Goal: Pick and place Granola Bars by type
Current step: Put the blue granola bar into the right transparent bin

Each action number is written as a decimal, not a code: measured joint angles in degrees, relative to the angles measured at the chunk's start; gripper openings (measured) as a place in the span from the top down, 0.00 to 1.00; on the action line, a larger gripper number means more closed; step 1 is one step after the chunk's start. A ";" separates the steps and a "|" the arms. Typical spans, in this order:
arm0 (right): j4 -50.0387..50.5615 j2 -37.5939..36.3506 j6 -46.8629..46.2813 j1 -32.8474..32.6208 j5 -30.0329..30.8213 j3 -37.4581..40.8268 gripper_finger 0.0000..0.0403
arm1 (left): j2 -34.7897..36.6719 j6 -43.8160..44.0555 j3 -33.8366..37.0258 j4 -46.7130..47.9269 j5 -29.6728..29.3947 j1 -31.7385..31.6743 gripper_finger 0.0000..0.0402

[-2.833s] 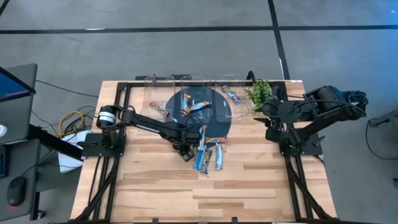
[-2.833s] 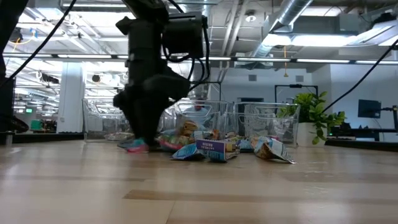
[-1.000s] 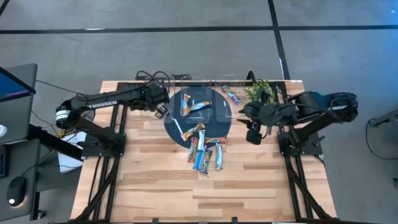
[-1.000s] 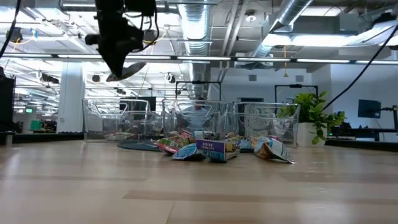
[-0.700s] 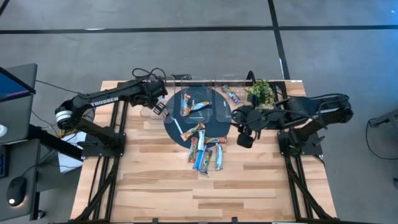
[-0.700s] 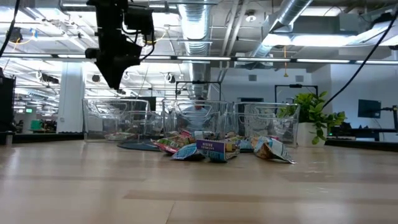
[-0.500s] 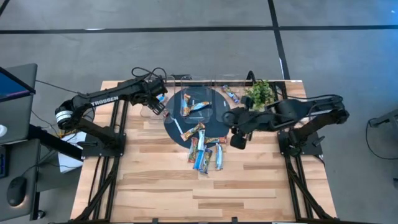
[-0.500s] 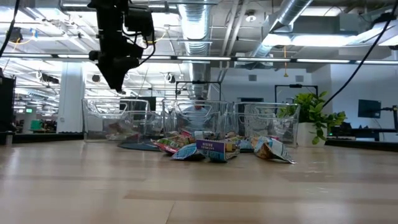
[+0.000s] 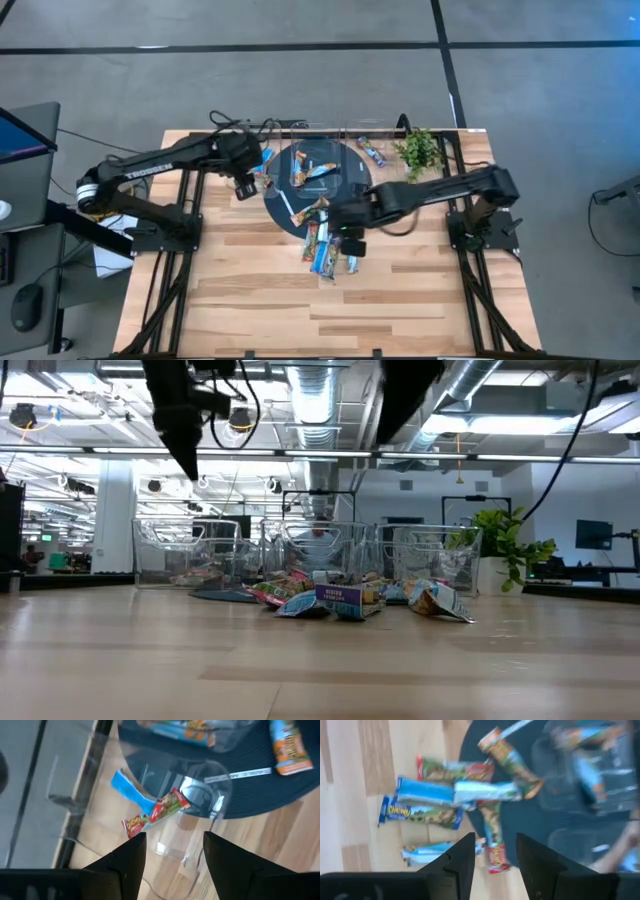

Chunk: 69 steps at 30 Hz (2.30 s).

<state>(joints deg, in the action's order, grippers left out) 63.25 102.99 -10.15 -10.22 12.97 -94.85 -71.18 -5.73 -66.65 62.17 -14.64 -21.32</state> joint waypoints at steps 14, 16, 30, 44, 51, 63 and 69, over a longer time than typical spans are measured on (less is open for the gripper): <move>-14.98 16.60 15.11 -0.61 -20.68 0.00 0.67 | 12.01 -2.95 2.21 -0.02 0.05 1.09 0.52; -14.39 17.75 15.41 -0.65 -20.63 0.06 0.67 | 13.75 -2.79 3.06 0.08 0.07 1.09 0.52; -11.33 20.19 35.14 0.23 -19.95 0.09 0.67 | 22.25 2.41 9.40 0.02 1.00 1.09 0.52; -9.35 20.17 40.59 3.30 -17.55 0.02 0.67 | 26.25 7.46 10.80 -0.08 2.43 1.09 0.52; -9.52 20.17 45.71 3.13 -19.13 0.02 0.67 | 26.92 7.94 10.80 -0.17 2.45 1.12 0.52; -11.84 19.90 47.53 2.07 -21.74 3.58 0.67 | 27.00 7.95 10.80 -0.17 2.48 1.12 0.52; -13.12 19.90 44.47 1.23 -20.54 3.76 0.67 | 27.00 7.95 10.80 -0.17 2.48 1.12 0.52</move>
<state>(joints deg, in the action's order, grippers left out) 50.13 122.89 34.32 -9.00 -7.58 -91.09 -44.18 2.22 -55.86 62.00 -12.16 -20.21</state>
